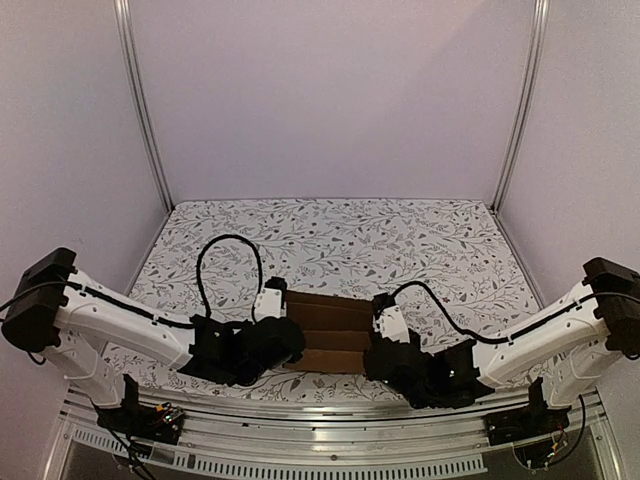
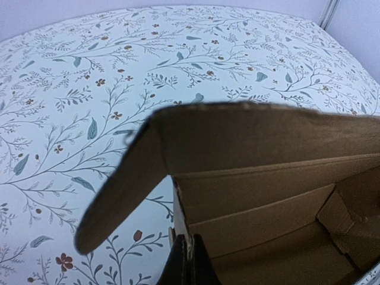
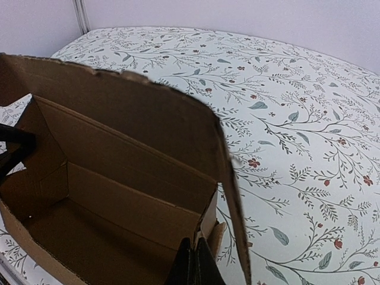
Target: Fold the paper box
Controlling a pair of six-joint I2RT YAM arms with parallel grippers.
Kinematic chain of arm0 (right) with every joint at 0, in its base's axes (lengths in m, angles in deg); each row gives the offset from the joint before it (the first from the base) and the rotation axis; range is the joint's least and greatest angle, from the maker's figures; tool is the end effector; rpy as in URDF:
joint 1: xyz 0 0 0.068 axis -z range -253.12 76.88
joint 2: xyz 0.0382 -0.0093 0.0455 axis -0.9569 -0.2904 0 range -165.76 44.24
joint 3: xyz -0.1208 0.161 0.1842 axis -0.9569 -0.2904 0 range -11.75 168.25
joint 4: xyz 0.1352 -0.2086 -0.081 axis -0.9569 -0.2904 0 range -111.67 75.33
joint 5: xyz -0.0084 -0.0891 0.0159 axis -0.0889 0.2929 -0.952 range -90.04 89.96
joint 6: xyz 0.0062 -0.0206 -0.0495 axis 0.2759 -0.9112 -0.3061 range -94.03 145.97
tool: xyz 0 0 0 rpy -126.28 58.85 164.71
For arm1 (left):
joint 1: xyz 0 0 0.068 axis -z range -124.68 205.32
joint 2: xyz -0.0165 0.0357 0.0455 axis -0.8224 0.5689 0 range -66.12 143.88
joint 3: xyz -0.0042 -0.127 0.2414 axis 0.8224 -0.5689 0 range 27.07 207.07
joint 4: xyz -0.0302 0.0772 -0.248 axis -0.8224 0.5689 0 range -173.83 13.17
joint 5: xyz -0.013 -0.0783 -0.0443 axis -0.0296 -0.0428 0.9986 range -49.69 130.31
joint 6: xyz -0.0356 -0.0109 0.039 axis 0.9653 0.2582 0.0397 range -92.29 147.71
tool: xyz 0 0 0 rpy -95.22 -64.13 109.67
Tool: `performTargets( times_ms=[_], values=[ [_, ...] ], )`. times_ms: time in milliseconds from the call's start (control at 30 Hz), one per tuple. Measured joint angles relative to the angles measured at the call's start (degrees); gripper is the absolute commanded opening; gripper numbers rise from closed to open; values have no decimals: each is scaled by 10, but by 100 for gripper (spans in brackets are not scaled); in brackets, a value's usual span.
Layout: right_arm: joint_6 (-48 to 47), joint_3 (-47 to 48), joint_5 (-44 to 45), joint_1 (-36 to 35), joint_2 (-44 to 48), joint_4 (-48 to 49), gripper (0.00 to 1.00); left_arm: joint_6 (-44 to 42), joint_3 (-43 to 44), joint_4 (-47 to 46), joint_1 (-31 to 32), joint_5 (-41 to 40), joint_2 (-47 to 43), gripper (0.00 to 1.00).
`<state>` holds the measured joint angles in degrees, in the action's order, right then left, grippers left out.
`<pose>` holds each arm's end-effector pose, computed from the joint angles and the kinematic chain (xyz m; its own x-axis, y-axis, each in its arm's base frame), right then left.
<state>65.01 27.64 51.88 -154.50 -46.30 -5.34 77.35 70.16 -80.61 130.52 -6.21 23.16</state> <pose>0.0720 0.2868 0.1603 -0.4064 -0.0886 -0.9094 -0.3425 0.9375 0.0618 0.1001 -0.2774 0.1674 -0.5406 -0.0064 -0.8412 0.2047 0.9689 -0.1390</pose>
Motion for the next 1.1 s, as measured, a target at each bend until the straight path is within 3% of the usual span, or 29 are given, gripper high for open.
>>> performTargets(
  times_ms=[300, 500, 600, 767, 1100],
  values=[
    [32, -8, 39, -26, -8, 3, 0, 42, -7, 14, 56, -60, 7, 0],
    [45, -13, 35, -28, -5, 8, 13, 73, -6, 19, 85, -108, 26, 0],
    [48, -17, 21, -35, 5, 8, 26, 95, -1, 23, 99, -127, 38, 0],
    [54, -20, 9, -44, 39, -1, 39, 139, 4, 37, 116, -160, 56, 0],
    [73, -23, -11, -55, 169, -126, 49, 179, 29, 75, 130, -195, 85, 0]
  ],
)
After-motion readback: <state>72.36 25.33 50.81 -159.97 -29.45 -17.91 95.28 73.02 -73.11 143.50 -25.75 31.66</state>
